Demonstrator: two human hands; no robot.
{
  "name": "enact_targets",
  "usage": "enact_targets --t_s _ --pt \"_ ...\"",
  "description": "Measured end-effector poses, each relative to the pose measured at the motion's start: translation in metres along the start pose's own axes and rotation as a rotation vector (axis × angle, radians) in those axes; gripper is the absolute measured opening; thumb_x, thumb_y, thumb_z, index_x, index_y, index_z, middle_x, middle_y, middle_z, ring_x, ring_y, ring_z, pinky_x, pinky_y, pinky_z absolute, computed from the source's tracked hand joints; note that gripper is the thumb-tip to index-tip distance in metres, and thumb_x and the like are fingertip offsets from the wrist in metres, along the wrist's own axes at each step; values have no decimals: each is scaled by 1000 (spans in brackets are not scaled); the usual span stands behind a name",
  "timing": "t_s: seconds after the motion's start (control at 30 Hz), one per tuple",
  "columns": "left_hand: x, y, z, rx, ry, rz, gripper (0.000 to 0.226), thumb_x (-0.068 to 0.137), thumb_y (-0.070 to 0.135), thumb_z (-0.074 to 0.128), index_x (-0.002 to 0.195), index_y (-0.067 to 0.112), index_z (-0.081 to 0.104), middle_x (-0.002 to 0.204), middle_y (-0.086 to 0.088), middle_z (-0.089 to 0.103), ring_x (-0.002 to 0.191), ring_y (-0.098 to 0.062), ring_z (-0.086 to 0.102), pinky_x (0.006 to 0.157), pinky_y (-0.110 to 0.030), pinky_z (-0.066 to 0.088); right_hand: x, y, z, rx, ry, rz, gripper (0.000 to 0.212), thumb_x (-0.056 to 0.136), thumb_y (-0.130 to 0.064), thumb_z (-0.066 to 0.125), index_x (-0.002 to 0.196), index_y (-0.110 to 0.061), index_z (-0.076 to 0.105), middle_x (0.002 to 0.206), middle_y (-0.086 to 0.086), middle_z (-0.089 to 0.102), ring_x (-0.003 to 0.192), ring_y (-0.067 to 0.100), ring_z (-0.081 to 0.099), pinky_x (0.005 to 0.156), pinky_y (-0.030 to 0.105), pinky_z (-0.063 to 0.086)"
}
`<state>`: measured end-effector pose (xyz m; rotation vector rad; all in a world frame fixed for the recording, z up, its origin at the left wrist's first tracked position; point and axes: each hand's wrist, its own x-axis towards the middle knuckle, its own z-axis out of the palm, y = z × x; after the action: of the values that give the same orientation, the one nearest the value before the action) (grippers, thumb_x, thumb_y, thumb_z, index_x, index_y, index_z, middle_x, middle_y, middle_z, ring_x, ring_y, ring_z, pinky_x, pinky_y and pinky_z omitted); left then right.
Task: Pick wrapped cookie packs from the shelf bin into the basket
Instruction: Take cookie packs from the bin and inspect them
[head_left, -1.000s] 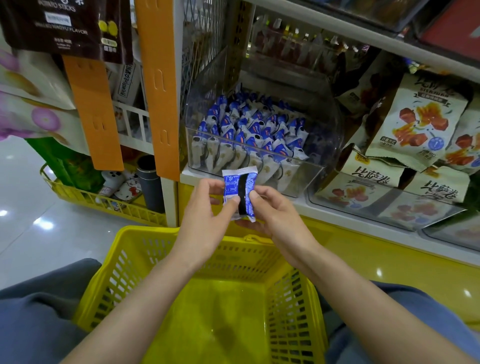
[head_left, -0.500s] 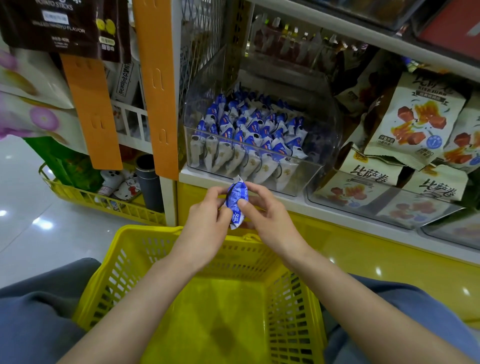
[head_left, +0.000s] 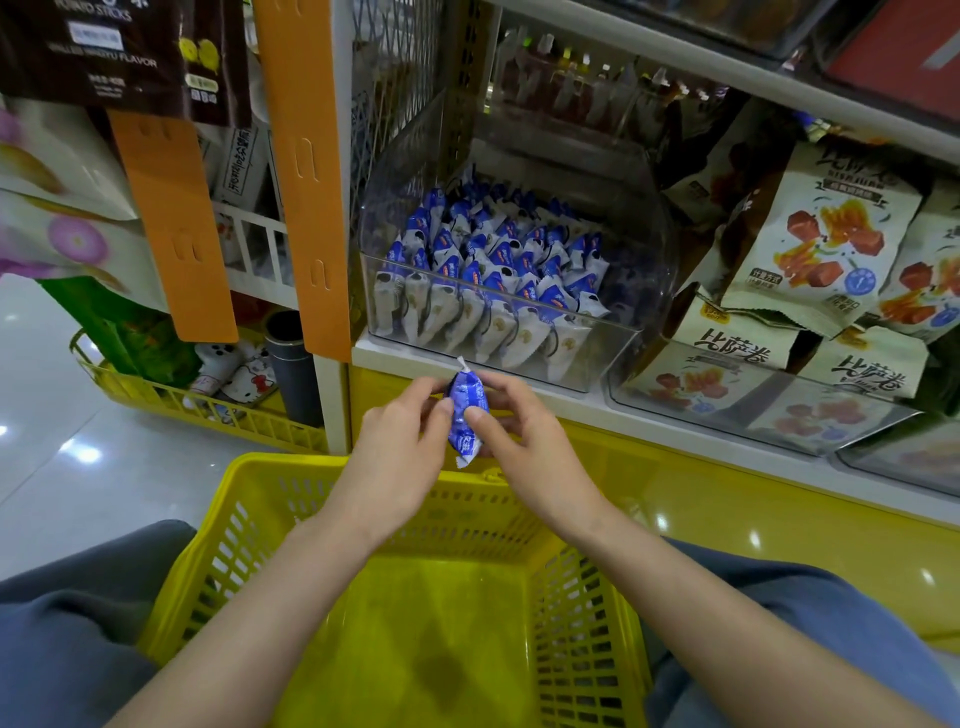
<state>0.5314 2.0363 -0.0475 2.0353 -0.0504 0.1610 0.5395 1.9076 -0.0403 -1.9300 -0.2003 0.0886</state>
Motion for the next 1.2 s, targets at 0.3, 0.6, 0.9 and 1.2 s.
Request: enact_targets --t_s 0.3,0.6,0.9,1.2 --pt "1 8 6 -472 -43 -232 14 97 23 42 101 27 55 86 -1 63 71 -12 57 64 -28 47 -3 3 1 -300 54 -148 67 69 -25 78 126 -23 43 112 -14 50 97 0 47 80 8 38" --pt "4 8 1 -508 -54 -325 14 97 26 44 86 27 53 87 3 64 77 -6 62 69 -23 50 6 -11 -14 76 -5 24 12 92 -11 54 98 -4 61 95 13 66 86 14 59 85 33 50" --pt "3 13 0 -627 -69 -407 17 95 32 46 91 25 61 91 2 69 88 -11 66 80 -29 53 -3 -12 -17 -359 25 -306 10 94 -23 51 95 -15 55 89 -2 59 80 11 56 72 32 50" --pt "0 23 -4 -593 144 -134 16 93 20 50 100 7 55 86 -5 64 70 1 60 59 -12 48 -10 -22 -13 -43 -27 -75 27 83 -15 66 103 -29 54 99 -13 63 84 1 56 75 24 49"
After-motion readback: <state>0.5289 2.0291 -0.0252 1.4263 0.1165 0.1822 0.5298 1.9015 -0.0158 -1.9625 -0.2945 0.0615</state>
